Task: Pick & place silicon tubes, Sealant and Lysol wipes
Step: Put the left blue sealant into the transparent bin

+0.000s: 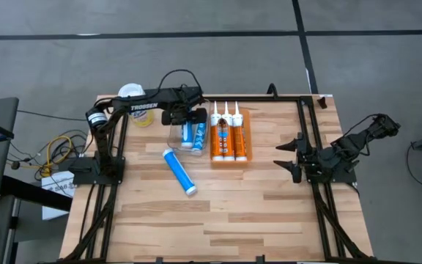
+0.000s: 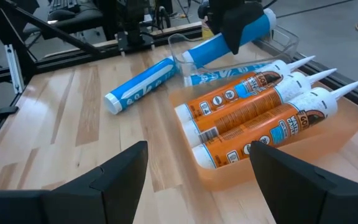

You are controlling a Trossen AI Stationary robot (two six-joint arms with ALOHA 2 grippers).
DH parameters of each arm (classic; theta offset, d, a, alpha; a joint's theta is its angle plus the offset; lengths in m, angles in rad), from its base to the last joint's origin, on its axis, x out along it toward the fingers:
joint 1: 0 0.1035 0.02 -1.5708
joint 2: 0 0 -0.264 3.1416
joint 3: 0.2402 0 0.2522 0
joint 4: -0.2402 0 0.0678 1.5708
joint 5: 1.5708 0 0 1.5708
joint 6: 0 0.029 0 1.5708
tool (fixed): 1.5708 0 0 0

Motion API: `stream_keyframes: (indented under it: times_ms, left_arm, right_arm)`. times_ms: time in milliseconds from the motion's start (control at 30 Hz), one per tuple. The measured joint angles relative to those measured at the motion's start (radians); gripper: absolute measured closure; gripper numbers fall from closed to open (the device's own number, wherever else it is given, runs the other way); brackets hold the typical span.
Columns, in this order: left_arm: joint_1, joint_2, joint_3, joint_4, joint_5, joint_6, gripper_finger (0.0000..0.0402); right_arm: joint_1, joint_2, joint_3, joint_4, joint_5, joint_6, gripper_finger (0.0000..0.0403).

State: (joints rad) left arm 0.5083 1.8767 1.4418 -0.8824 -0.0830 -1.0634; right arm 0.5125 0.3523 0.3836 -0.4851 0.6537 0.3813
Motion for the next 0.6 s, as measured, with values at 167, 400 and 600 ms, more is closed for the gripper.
stream_keyframes:
  times_ms: [167, 400, 600]
  left_arm:
    - [-0.004, 0.003, 0.0, -0.007, 0.001, 0.0, 0.0201]
    - [-0.005, 0.029, 0.0, -0.007, 0.001, 0.006, 0.0201]
    - [-0.005, 0.105, 0.0, -0.003, 0.048, 0.008, 0.0201]
  right_arm:
    - [0.0, 0.0, 0.0, 0.0, 0.0, 0.0, 0.0127]
    - [0.0, 0.0, 0.0, 0.0, 0.0, 0.002, 0.0127]
    - [0.0, 0.0, 0.0, 0.0, 0.0, 0.003, 0.0127]
